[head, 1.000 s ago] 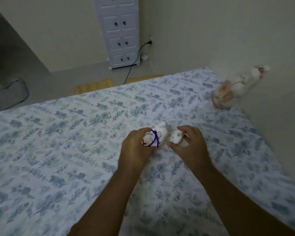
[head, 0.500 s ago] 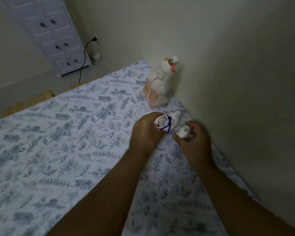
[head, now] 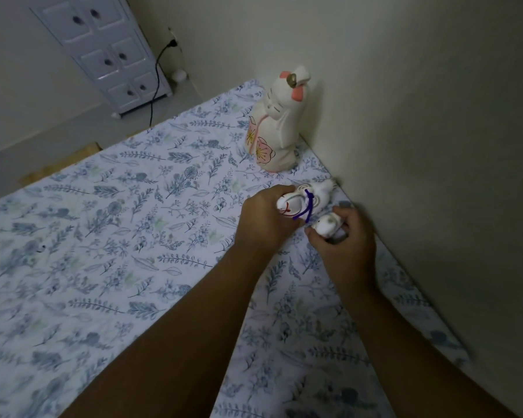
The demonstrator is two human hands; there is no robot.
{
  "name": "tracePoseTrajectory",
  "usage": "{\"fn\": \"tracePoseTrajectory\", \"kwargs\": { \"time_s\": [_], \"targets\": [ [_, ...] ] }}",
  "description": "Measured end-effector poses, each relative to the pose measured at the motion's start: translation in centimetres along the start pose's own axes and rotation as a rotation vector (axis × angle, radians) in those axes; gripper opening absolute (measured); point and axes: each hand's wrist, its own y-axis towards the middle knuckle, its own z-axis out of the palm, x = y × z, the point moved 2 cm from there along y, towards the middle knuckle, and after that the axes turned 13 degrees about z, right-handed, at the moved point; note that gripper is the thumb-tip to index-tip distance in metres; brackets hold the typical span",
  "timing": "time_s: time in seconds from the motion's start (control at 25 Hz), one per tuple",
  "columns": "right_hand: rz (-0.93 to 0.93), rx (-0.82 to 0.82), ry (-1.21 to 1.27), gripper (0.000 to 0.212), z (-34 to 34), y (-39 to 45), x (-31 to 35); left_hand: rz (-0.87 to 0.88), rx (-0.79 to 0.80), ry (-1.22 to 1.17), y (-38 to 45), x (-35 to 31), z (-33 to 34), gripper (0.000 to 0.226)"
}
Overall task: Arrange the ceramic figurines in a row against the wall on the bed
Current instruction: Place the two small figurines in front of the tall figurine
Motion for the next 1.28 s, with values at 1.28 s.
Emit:
{"fn": "tracePoseTrajectory", "kwargs": {
  "time_s": [1.28],
  "targets": [
    [-0.227, 0.144, -0.41, 0.065, 0.8, -15.1, 6.2, -0.214, -0.09, 0.188, -19.7, -1.1, -13.3, 0.06]
  ]
}}
